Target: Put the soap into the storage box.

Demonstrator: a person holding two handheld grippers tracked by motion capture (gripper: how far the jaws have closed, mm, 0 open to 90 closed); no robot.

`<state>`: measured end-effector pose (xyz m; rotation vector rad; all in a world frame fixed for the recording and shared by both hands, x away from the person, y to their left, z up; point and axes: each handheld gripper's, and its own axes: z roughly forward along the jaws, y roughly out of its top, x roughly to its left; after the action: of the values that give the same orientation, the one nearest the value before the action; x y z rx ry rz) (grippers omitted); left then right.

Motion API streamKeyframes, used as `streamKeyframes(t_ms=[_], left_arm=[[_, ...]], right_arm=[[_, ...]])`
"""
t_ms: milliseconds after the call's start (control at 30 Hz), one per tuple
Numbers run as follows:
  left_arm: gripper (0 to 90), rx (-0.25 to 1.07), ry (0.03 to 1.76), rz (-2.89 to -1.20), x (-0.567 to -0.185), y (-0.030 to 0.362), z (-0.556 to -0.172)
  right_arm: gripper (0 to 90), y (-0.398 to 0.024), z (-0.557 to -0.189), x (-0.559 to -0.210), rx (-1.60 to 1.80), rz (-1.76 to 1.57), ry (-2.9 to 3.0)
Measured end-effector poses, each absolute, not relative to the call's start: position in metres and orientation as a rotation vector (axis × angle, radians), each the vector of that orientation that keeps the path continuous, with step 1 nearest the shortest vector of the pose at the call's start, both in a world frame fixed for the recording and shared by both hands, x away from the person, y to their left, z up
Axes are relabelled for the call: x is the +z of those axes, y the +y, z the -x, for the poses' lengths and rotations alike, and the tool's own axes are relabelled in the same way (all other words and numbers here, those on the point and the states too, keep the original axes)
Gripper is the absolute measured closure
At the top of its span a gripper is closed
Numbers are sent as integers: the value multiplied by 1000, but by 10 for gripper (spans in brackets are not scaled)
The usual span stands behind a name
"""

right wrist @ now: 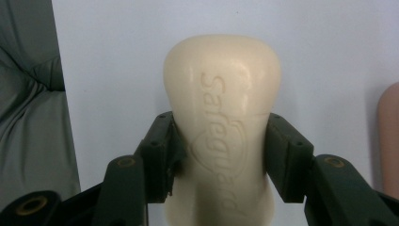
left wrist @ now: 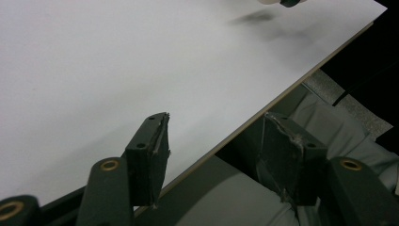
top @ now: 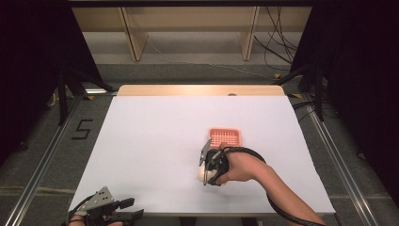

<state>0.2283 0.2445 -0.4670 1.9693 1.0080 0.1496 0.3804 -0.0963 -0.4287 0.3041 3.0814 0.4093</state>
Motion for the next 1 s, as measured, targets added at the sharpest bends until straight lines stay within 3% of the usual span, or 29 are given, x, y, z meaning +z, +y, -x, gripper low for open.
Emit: streamKeyframes(t_ms=[1000], left_arm=[[415,138,1017,-1929,-467,243,-227]], right_arm=[[504,-117,-390,-421,378,-269,3046]])
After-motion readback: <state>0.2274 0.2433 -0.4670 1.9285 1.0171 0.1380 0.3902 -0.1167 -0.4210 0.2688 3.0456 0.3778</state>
